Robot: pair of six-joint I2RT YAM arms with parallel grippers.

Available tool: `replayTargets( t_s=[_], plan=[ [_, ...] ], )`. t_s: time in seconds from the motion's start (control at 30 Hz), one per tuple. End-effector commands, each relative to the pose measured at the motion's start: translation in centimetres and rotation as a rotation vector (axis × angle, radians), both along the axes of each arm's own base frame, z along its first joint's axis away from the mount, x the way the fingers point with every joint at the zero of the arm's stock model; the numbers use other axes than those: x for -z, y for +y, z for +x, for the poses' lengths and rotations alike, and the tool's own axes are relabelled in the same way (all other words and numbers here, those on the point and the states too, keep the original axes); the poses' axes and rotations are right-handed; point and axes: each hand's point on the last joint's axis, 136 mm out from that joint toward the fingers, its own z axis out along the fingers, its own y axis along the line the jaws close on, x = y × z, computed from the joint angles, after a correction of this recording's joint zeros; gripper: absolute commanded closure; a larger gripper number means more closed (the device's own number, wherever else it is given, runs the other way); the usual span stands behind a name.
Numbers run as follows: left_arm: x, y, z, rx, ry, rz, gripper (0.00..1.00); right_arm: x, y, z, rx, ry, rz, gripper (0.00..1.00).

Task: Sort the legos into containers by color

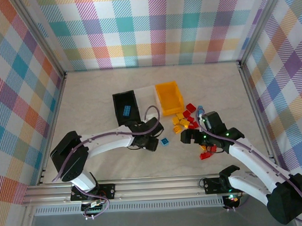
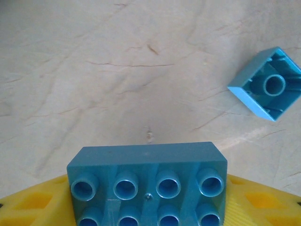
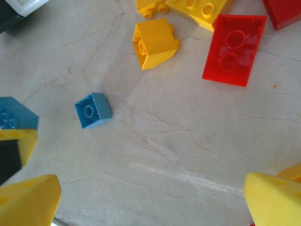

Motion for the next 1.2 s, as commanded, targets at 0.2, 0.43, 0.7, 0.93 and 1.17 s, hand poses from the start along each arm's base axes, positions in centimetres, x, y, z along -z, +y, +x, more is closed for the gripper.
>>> replayTargets(
  t_s=[0.2, 0.43, 0.7, 0.93, 1.17],
  plan=[
    [-5.6, 7.0, 3.0, -0.116, -0.074, -0.023, 0.47, 0.0, 1.1, 0.3, -0.023, 0.016, 0.046, 0.00],
    [-8.3, 8.8, 8.7, -0.160, -0.104, -0.062, 0.47, 0.0, 1.3, 0.4, -0.027, 0.020, 0.055, 0.00],
    [-7.4, 9.0, 15.5, -0.179, -0.099, -0.040, 0.47, 0.5, 1.0, -0.1, -0.023, 0.028, 0.050, 0.00],
    [-5.4, 8.9, 18.2, -0.185, -0.065, -0.018, 0.47, 0.8, 0.7, -0.3, -0.019, 0.025, 0.036, 0.00],
    [-4.7, 9.2, 18.8, -0.203, -0.053, -0.012, 0.39, 0.9, 0.9, -0.1, -0.026, 0.029, 0.040, 0.00]
  ],
)
